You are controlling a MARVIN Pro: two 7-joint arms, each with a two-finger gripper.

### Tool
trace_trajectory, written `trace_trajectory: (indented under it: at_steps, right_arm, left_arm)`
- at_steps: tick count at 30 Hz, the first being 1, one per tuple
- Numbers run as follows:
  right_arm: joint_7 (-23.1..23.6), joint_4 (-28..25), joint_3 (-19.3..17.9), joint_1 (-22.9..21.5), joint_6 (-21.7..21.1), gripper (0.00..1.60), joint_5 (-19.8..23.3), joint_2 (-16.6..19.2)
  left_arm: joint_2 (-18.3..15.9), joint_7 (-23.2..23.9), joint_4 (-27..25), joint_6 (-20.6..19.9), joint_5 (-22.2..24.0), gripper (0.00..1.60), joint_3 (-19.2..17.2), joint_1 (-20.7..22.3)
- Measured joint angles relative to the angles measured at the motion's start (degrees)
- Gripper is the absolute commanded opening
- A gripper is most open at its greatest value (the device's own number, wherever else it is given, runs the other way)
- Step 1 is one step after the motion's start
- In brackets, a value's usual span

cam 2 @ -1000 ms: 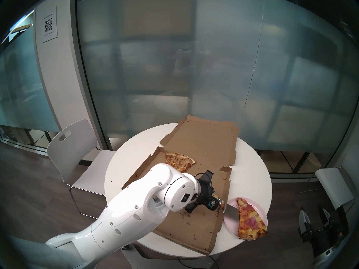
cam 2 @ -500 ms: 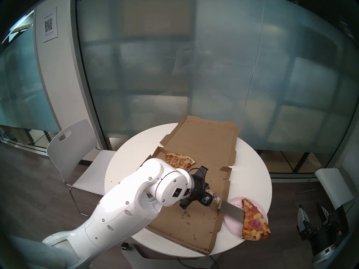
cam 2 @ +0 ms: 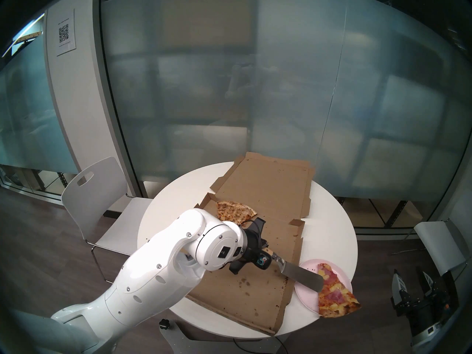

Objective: Put pizza slice onto the plate

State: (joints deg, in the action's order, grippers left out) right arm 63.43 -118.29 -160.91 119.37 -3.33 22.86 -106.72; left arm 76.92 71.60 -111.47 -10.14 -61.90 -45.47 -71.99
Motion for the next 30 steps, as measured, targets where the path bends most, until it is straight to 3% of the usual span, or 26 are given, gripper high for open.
trace_trajectory:
  at_steps: [30]
  right_arm:
    - [1.61, -1.06, 1.89, -0.48, -1.13, 1.60, -1.41, 0.48]
  left_arm:
    - [-5.28, -4.32, -5.96, -3.66, 7.16, 0.00, -11.85, -7.72]
